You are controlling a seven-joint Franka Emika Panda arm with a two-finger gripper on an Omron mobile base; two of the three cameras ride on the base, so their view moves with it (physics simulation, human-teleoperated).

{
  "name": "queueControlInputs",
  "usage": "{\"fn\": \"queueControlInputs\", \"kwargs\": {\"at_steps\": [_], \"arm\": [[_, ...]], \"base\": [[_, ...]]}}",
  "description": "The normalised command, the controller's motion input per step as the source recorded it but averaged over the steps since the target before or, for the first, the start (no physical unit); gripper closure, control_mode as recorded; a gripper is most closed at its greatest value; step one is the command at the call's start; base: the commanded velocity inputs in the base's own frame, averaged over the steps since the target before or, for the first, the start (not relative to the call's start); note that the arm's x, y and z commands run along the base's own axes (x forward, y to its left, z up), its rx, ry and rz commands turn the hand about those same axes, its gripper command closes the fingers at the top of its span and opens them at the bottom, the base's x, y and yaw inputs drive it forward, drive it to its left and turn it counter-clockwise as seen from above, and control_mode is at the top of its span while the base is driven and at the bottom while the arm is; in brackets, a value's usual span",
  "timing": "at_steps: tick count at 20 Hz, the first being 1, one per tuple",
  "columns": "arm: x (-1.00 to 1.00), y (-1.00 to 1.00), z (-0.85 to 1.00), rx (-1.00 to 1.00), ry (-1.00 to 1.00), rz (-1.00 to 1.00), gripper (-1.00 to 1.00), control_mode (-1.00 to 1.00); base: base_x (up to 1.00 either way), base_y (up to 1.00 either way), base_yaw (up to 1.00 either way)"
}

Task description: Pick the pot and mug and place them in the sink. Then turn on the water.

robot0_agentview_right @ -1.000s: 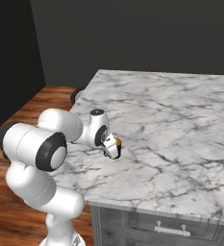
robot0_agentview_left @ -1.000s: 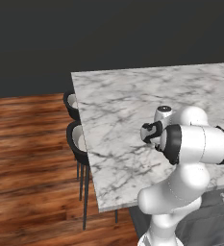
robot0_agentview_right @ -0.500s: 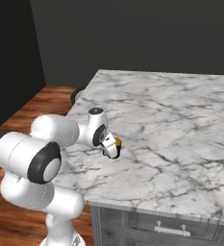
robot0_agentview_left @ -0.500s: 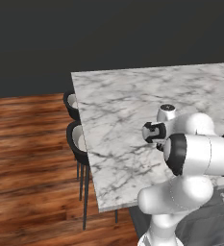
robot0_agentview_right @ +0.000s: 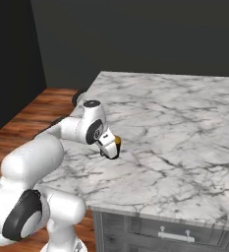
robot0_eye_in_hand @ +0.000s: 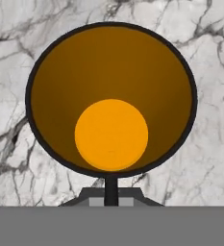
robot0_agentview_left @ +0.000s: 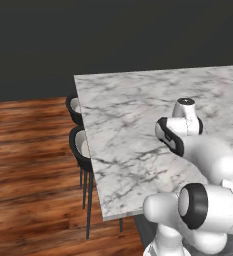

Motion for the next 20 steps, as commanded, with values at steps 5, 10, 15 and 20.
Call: {"fn": "queueControlInputs", "kwargs": {"at_steps": [5,10,15,20], "arm": [[-0.80,0.00,0.51,0.00,0.00,0.09,1.00,-1.00],[-0.81,0.18,0.44,0.00,0.00,0.09,1.00,-1.00],[-0.67,0.44,0.24,0.00,0.00,0.19,1.00,-1.00],[-0.43,0.48,0.26,0.00,0.00,0.29,1.00,-1.00]], "base": [[0.00,0.00,0.00],[0.00,0.00,0.00],[0.00,0.00,0.00],[0.00,0.00,0.00]]}}
